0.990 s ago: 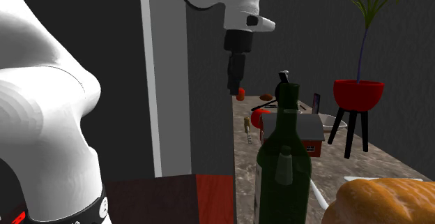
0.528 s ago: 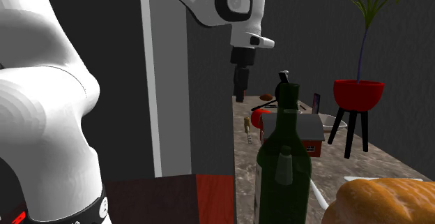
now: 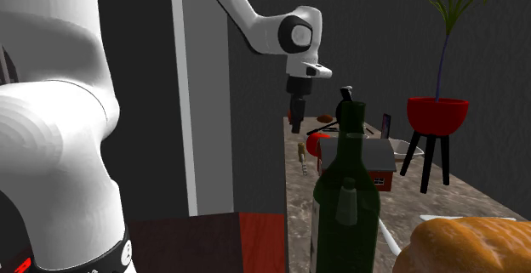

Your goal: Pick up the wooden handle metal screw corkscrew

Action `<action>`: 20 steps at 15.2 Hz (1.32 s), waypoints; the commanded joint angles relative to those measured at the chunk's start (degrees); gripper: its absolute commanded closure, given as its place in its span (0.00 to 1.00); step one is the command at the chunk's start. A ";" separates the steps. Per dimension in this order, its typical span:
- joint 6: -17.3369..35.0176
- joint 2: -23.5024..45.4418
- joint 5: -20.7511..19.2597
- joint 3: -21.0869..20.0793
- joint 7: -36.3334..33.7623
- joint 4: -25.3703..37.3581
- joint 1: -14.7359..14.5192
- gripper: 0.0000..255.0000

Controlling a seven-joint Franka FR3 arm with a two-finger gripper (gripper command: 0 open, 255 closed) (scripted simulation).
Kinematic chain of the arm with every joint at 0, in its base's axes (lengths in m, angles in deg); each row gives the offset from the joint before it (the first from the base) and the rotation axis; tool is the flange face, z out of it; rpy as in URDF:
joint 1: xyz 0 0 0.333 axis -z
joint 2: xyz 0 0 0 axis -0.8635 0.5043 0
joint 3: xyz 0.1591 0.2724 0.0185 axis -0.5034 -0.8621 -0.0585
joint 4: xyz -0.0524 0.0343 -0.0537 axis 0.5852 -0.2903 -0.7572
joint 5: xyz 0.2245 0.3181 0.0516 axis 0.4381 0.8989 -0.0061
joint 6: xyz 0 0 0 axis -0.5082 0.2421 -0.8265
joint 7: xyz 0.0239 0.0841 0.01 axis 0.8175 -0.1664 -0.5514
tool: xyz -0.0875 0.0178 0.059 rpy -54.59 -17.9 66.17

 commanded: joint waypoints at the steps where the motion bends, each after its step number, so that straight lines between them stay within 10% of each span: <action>1: 0.91 4.64 -2.18 -0.63 -3.22 3.88 -1.09 0.00; 13: 0.85 31.21 -13.19 1.78 -16.50 31.54 -12.32 0.00; 20: 3.97 34.48 -14.24 2.63 -16.95 31.68 -13.19 0.00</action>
